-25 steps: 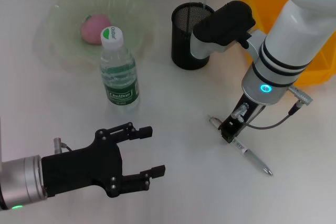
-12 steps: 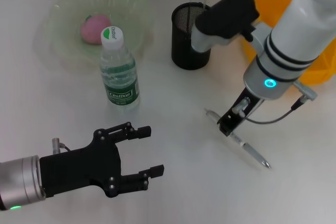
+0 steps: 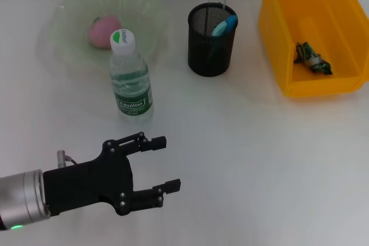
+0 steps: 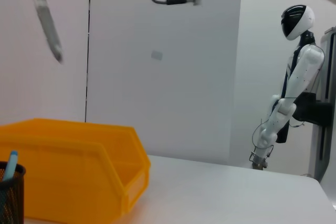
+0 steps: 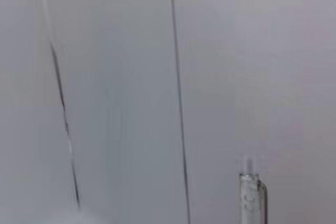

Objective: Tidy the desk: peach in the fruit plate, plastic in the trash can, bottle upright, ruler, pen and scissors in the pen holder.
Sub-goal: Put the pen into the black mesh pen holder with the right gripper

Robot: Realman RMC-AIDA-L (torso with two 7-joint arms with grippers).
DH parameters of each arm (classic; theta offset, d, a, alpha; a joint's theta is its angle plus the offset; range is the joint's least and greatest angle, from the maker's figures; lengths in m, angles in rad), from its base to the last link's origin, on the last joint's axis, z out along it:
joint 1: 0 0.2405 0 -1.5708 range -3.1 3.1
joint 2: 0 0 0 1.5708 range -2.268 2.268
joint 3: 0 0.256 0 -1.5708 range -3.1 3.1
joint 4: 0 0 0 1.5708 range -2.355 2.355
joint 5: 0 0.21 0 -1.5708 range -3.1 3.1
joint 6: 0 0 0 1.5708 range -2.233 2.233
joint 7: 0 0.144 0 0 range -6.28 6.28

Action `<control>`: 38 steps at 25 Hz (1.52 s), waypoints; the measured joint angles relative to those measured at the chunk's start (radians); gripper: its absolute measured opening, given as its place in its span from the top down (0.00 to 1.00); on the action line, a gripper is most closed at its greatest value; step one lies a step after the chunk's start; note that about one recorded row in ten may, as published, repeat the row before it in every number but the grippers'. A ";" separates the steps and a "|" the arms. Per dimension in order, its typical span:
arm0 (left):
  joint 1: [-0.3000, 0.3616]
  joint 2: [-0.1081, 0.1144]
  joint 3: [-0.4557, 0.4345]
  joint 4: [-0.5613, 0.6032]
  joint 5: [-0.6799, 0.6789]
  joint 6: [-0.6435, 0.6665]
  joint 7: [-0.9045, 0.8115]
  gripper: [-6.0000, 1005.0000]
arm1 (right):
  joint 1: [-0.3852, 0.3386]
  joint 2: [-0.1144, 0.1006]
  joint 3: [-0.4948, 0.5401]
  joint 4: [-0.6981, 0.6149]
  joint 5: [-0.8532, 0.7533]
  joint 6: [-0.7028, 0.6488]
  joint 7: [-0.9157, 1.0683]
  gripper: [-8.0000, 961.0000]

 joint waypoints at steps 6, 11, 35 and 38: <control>-0.001 -0.001 -0.001 -0.001 -0.001 -0.003 0.003 0.23 | 0.021 -0.002 -0.020 0.470 0.701 0.116 -0.775 0.86; -0.004 -0.001 -0.001 -0.008 -0.001 -0.004 0.004 0.23 | 0.176 -0.008 -0.006 1.052 1.222 -0.115 -1.353 0.86; -0.011 -0.001 0.008 -0.012 0.000 -0.003 0.006 0.22 | 0.306 0.001 -0.038 1.371 1.291 -0.104 -1.567 0.79; -0.010 -0.001 0.007 -0.012 0.000 -0.004 0.006 0.22 | 0.287 0.002 -0.058 1.360 1.291 -0.110 -1.566 0.73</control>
